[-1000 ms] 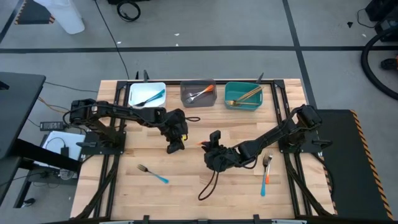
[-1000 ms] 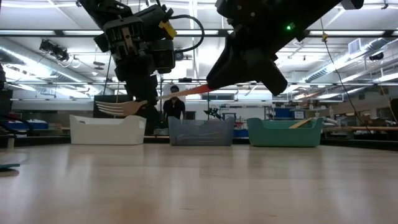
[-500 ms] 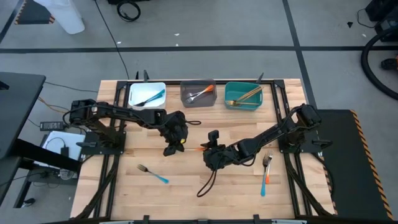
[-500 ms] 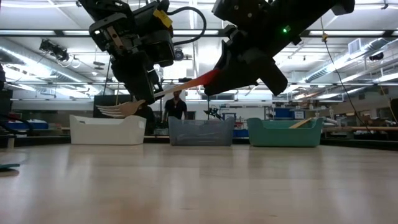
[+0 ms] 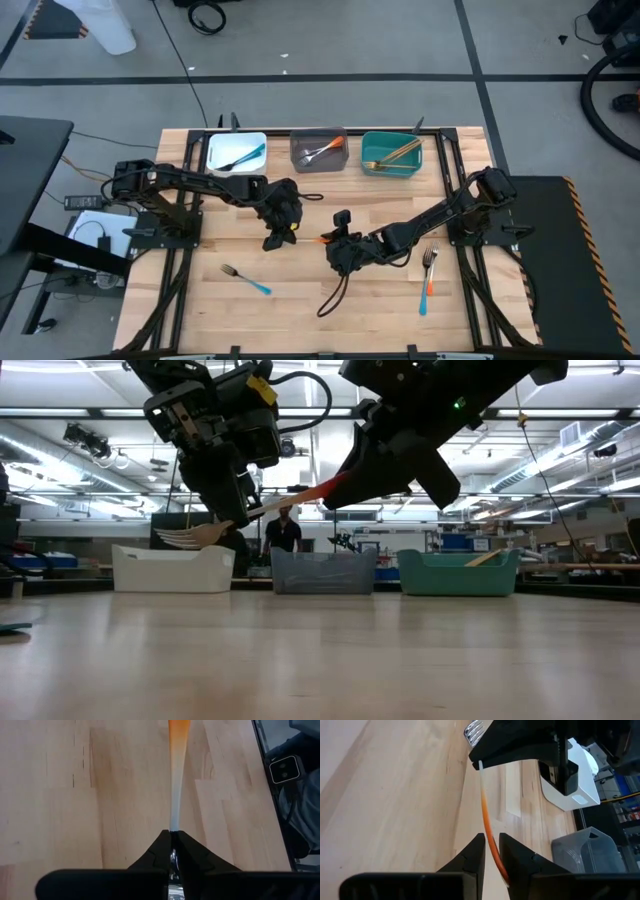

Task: Sort silverware by color (type)
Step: Put the orange fork into the black bin

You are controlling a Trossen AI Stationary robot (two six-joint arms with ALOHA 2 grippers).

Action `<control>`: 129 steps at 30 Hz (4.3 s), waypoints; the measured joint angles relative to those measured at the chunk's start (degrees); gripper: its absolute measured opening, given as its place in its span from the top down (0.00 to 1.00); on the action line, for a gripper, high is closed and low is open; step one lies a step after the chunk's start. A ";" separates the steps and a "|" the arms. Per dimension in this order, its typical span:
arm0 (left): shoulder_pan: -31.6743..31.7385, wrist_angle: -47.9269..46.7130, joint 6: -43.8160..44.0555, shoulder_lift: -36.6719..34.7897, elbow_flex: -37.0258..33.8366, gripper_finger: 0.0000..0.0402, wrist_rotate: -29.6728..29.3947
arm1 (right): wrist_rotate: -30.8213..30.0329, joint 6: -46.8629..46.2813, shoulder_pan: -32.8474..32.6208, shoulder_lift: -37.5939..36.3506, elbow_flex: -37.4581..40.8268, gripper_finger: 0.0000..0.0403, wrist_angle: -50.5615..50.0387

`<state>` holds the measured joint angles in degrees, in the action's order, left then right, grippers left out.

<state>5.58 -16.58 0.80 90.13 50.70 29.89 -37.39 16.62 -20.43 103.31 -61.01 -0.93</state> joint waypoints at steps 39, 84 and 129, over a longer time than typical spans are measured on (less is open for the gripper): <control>-19.99 0.41 -23.19 -4.98 0.74 0.48 -60.08 | 11.96 -34.62 6.43 0.07 0.04 0.96 -3.56; -28.11 -0.02 -33.45 -4.90 0.68 0.69 -88.89 | 15.14 -39.66 6.73 -6.05 0.02 0.96 7.31; -28.10 -2.59 -33.19 -4.92 0.63 0.95 -86.74 | 14.89 -40.45 7.17 -5.97 0.02 0.83 5.15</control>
<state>-22.52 -19.17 -32.39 85.21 51.33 -56.85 -22.50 -23.83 -13.26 97.34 -60.99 4.22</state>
